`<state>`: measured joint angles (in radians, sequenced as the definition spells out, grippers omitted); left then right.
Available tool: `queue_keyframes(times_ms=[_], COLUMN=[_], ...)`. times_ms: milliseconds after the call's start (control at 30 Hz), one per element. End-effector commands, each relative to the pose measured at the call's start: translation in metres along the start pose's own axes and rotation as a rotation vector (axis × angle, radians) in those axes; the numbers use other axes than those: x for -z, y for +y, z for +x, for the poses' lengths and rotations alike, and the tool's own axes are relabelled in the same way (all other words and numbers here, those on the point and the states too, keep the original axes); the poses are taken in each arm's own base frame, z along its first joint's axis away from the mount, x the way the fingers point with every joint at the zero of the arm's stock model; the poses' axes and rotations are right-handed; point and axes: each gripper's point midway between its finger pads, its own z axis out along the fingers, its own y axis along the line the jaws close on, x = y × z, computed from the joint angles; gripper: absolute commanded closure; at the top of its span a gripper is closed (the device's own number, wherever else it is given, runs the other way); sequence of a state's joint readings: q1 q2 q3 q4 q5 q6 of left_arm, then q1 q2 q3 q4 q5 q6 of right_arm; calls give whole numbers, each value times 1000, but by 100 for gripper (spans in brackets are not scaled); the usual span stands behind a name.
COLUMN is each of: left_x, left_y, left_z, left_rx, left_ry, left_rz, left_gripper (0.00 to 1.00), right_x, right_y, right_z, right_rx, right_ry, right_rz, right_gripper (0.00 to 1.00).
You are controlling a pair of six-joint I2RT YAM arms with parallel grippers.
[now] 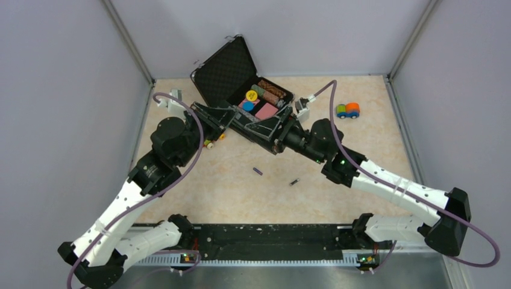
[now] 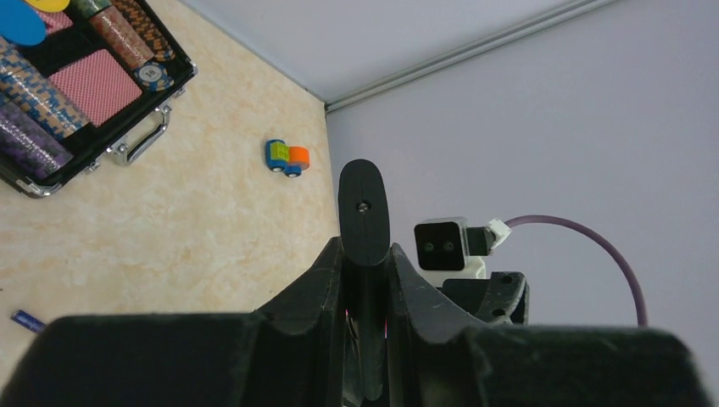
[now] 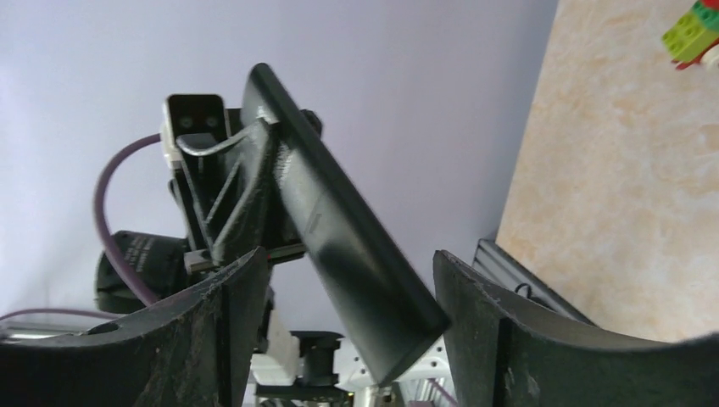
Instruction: Load the batteries into the remote control
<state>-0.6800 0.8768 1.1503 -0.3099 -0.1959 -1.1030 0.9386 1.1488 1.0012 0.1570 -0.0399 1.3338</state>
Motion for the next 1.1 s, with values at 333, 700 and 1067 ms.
queue_keyframes(times_ms=[333,700,1067], left_x=[0,6,-5], left_y=[0,-6,2], left_z=[6,12,14], left_rx=[35,13,62], left_ry=[3,40,62], left_rz=[80,195,184], left_gripper=[83,45,98], right_x=[9,14,10], right_y=[32,38,21], right_z=[-5,-7,-4], right_rx=[-95,-48,-64], right_ry=[-8,9,21], right_rz=[-144,-205,-161], right_gripper=[84,90,81])
